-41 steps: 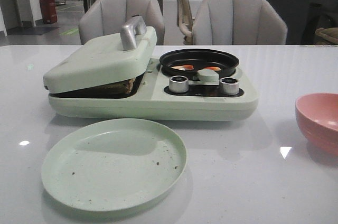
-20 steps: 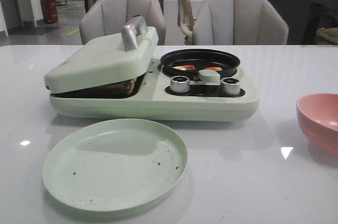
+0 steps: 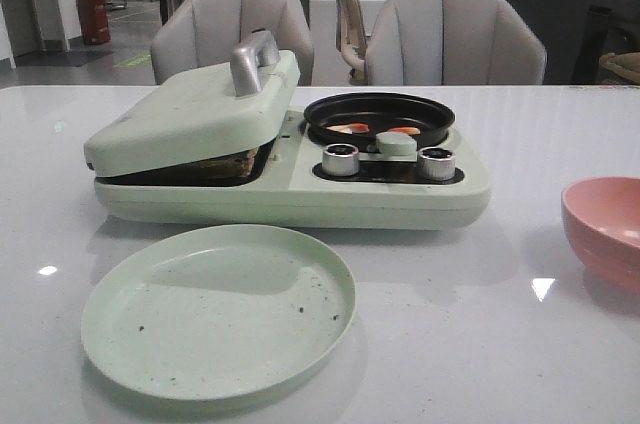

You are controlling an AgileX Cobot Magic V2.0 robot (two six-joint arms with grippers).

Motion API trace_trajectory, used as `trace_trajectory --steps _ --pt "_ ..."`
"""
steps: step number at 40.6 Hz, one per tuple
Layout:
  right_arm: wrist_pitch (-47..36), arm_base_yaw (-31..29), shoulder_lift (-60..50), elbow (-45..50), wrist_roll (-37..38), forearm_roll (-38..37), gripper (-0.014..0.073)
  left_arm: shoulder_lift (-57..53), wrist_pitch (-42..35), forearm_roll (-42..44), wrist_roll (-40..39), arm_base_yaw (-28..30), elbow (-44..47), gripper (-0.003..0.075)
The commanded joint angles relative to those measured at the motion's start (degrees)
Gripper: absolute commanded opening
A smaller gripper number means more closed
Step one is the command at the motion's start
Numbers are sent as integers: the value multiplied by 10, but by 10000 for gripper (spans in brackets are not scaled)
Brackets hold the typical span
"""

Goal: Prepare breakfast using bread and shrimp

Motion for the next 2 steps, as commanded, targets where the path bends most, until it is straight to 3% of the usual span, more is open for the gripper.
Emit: trace_trajectory --steps 1,2 --pt "-55 -1 -13 -10 -3 4 36 -11 -53 -5 -2 0 4 101" --pt "-55 -1 -13 -10 -3 4 36 -11 -53 -5 -2 0 4 101"
